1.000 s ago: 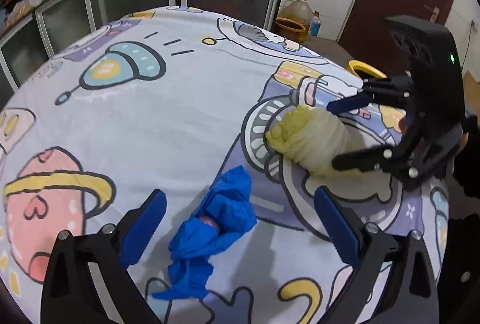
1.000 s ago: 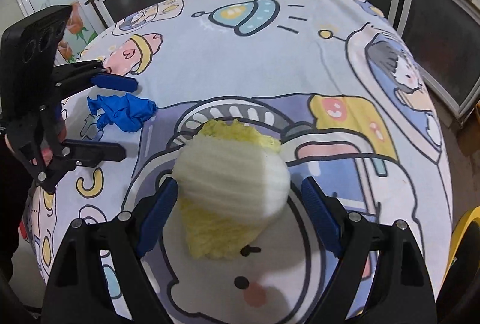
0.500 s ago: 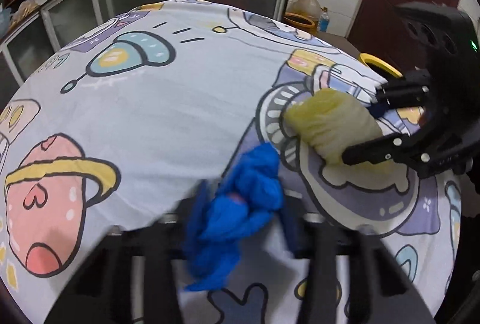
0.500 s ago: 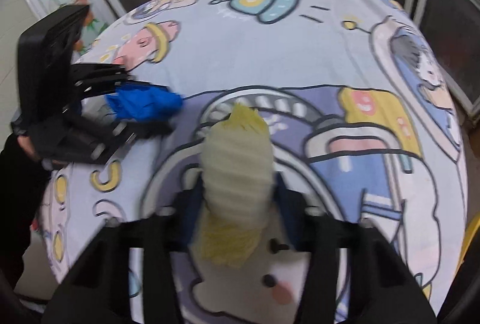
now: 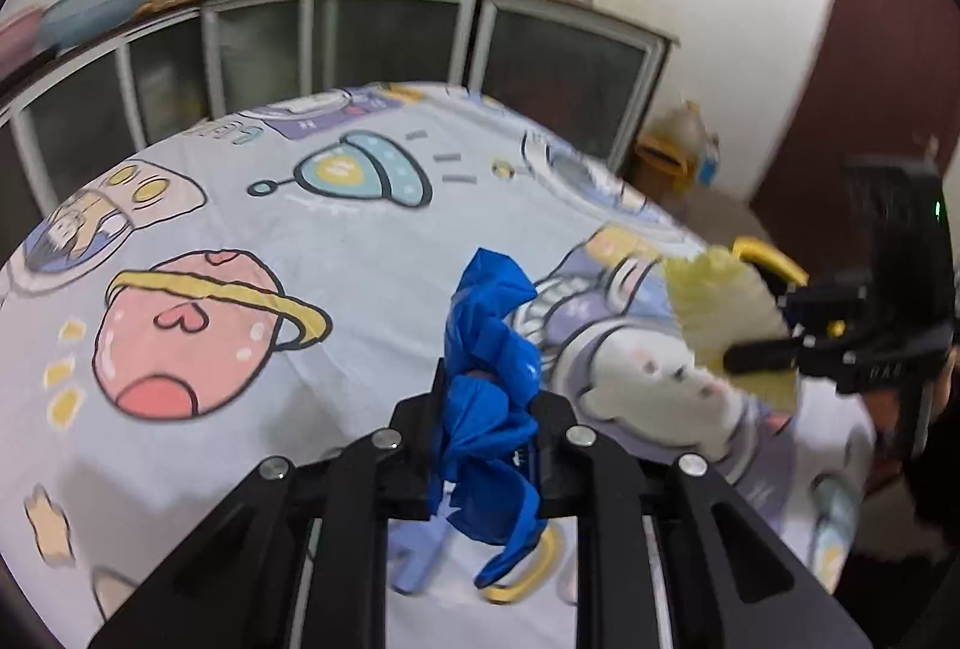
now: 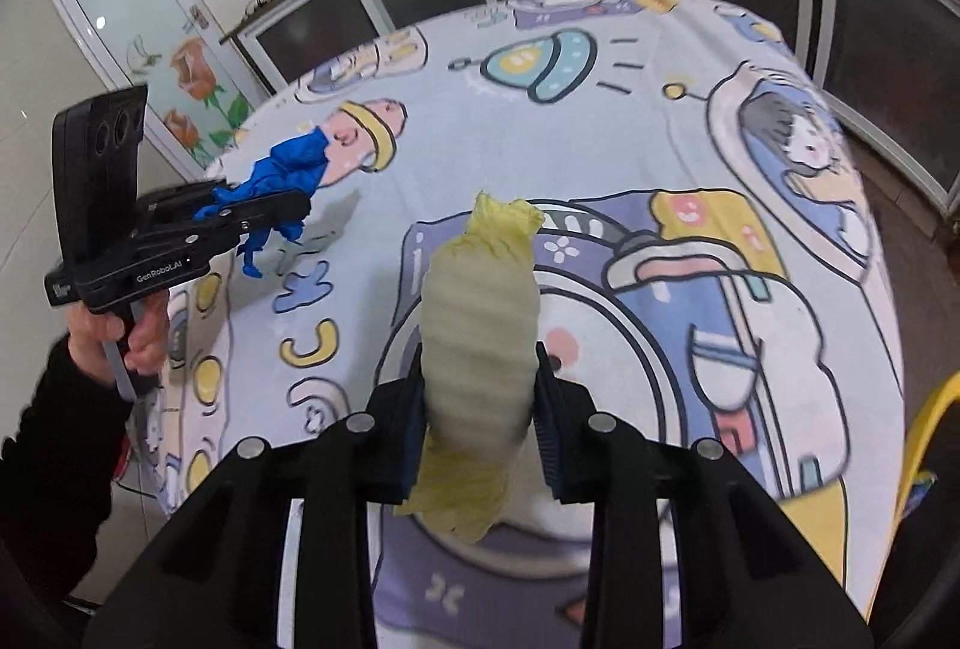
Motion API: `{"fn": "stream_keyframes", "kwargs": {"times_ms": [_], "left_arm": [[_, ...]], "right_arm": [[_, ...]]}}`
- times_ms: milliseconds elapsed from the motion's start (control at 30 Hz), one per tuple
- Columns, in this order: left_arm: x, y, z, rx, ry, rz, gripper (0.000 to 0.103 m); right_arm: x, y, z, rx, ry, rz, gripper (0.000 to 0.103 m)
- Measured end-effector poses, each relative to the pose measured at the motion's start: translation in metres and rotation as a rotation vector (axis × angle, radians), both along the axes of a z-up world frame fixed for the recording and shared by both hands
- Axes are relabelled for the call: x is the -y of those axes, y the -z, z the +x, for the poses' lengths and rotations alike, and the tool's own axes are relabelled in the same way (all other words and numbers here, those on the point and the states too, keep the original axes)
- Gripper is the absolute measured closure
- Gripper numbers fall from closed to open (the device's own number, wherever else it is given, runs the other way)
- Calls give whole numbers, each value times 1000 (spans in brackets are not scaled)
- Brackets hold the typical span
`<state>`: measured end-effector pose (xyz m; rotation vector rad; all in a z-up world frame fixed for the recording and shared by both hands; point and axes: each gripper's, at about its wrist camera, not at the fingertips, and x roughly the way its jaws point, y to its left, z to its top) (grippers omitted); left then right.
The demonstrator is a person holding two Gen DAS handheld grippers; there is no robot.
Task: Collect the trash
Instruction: 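Carry the cabbage leaf and blue glove over the bin and release both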
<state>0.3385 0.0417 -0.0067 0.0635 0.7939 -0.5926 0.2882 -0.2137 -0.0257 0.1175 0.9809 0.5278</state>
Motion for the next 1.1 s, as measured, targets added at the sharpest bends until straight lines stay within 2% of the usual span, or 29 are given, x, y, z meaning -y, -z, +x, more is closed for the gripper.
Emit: {"fn": "stream_keyframes", "kwargs": {"times_ms": [167,333,433,533,867,1100], "left_arm": [[20,-8,-33,12,-48,-46,85],[52,-5,-62,0,-73,-61,85],[77,-5,-74,9,-74,-44,85],[100,-9,-85,11,-39,-69,85],[187,-23,-98,35,63,-71,85],[246,-30,-97,61,105,-71,85]], "right_arm": [[21,-8,-30,16,39,39,73],[49,-3,-58,4,95,65,73],[69,4,-73,-9,135,82,73],[93,6,-87,-9,184,93,73],[172,-5,-117,51,327,118,73],[236,-7,-127,81,467,117,73]]}}
